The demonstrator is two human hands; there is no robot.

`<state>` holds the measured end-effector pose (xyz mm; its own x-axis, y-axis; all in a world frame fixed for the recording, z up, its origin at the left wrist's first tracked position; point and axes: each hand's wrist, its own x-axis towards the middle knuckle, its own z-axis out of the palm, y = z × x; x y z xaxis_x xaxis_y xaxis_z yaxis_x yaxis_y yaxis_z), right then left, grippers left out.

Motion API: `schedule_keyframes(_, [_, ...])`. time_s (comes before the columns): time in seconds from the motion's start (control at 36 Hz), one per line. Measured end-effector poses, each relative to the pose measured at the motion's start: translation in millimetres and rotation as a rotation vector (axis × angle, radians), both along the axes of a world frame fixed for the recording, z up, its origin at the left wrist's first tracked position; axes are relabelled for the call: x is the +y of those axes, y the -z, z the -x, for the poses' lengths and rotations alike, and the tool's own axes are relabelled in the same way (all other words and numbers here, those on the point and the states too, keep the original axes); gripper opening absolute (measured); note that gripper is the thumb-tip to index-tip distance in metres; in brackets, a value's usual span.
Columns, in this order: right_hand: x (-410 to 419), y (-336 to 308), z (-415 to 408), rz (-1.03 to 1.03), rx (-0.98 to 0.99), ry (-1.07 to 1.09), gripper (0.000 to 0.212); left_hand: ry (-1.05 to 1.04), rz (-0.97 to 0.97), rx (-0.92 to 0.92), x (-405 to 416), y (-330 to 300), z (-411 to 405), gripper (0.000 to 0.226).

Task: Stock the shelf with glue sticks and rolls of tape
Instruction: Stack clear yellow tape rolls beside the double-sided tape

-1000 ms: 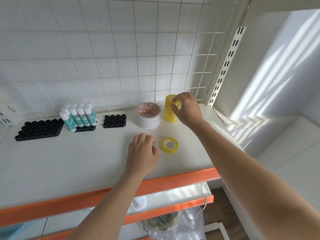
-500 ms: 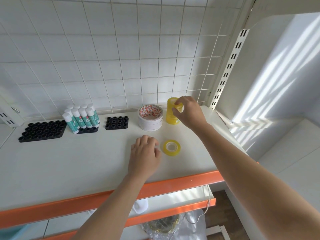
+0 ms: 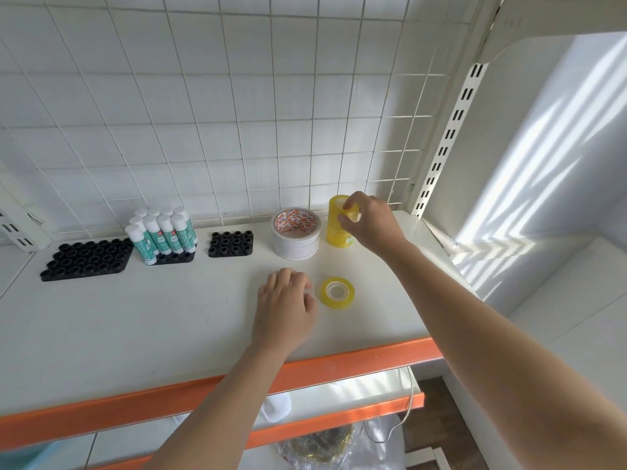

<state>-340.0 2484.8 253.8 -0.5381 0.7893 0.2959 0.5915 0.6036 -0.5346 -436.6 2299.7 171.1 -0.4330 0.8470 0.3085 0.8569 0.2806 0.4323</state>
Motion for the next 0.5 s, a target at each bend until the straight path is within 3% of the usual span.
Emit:
schedule_keyframes(0.17, [1.8, -0.5, -0.7, 0.049, 0.03, 0.012, 0.027, -0.003, -0.007, 0.002, -0.6, -0.5, -0.6, 0.014])
schedule_keyframes(0.5, [0.7, 0.4, -4.4, -0.069, -0.031, -0.005, 0.027, -0.008, -0.012, -0.001, -0.1, 0.3, -0.4, 0.013])
